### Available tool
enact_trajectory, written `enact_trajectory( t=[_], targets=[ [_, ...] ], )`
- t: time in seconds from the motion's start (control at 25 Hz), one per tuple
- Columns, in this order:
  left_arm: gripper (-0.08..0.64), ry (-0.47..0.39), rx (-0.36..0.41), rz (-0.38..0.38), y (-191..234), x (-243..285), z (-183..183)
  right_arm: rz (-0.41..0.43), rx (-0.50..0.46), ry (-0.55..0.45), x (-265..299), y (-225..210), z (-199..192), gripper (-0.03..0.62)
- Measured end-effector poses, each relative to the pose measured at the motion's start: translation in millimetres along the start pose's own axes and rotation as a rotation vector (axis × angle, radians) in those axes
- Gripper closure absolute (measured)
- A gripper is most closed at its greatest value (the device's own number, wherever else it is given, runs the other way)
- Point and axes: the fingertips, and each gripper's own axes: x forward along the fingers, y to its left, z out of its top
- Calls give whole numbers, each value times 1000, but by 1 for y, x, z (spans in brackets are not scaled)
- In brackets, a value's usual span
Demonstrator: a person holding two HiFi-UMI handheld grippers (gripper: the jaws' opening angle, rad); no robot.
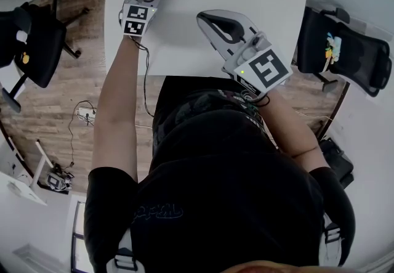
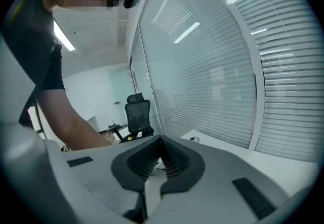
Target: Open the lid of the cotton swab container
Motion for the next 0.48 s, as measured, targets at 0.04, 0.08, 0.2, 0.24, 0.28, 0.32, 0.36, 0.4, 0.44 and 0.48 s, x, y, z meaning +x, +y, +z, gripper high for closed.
enact_trajectory(
  t=[0.04, 0.08, 0.2, 0.24, 0.28, 0.32, 0.36, 0.4, 0.44, 0.48],
  targets=[
    [298, 5, 6, 3, -2, -2, 0, 2, -4, -2, -2, 2, 0, 571],
    [298, 9, 14, 4, -5, -4, 0, 2, -7, -5, -6, 3, 0, 571],
    [298, 6, 28, -4, -22, -14, 4, 0, -16, -15, -17, 7, 1, 571],
    [298, 3, 32, -7, -27, -18, 6, 0, -19, -20, -20, 10, 2, 571],
    [298, 2, 38, -10, -32, -24, 8, 1, -21, -26, -22, 13, 4, 571],
    [298, 1, 44, -11, -36, -30, 11, 2, -22, -34, -25, 16, 6, 571],
    [298, -3, 49, -12, -40, -36, 14, 3, -24, -41, -27, 20, 9, 571],
    [298, -9, 52, -13, -43, -42, 18, 4, -26, -48, -30, 22, 12, 571],
    [298, -16, 54, -15, -47, -48, 23, 4, -30, -53, -33, 25, 14, 571],
    [298, -22, 57, -17, -50, -53, 26, 3, -33, -57, -36, 27, 15, 571]
  ],
)
